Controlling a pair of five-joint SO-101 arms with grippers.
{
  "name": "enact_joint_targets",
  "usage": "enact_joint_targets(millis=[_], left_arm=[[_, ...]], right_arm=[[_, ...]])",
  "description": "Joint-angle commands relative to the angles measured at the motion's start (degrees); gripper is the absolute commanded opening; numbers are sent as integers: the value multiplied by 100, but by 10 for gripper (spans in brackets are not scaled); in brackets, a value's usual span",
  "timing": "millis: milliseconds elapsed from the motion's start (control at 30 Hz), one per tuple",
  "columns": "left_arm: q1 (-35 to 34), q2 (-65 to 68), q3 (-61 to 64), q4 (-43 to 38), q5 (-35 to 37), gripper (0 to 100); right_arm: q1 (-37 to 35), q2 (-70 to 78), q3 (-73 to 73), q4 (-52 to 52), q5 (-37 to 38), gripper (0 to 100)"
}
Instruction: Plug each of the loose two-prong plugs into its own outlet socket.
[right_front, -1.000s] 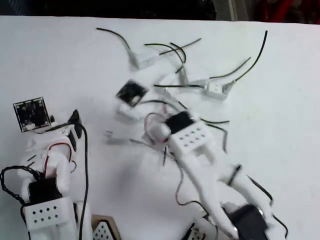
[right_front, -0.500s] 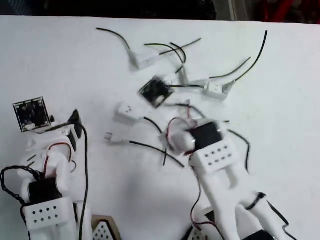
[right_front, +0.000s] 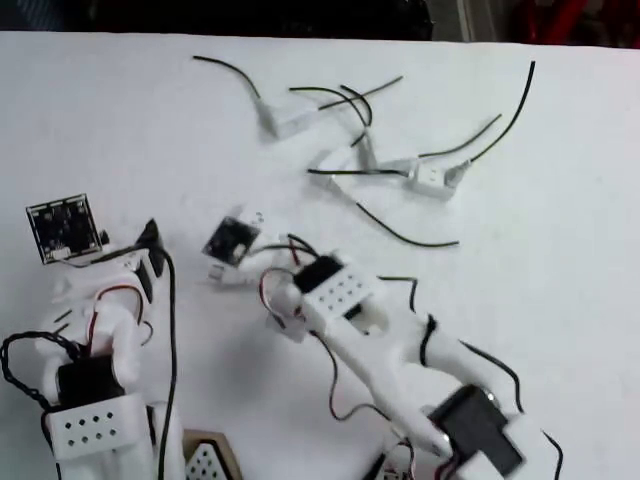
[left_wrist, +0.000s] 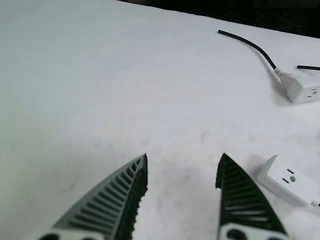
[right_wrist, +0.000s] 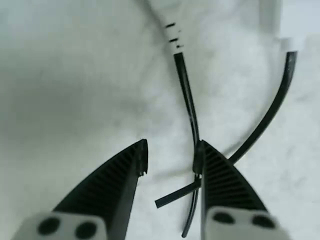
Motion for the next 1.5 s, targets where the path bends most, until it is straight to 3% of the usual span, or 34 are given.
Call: enact_joint_targets(millis=[0, 233, 433, 600, 1167, 1333, 1467], left_arm=[[-22, -48, -202, -97, 53, 229], [-22, -48, -202, -97, 53, 229], [-22, -48, -202, -97, 44, 229], [-22, -48, -202, -97, 44, 229], [-22, -48, -202, -97, 44, 229], [-22, -48, -202, -97, 44, 229], [-22, -48, -202, -97, 44, 229]], right_arm=[[-48, 400, -536, -40, 9, 191], [22, 1077, -782, -92, 53, 175], [119, 1103, -782, -251, 70, 16], [488, 242, -738, -119, 70, 17], [2009, -3125, -712, 1965, 536, 17], [1499, -3143, -448, 1912, 431, 80], [927, -2756, -308, 1297, -70, 138]])
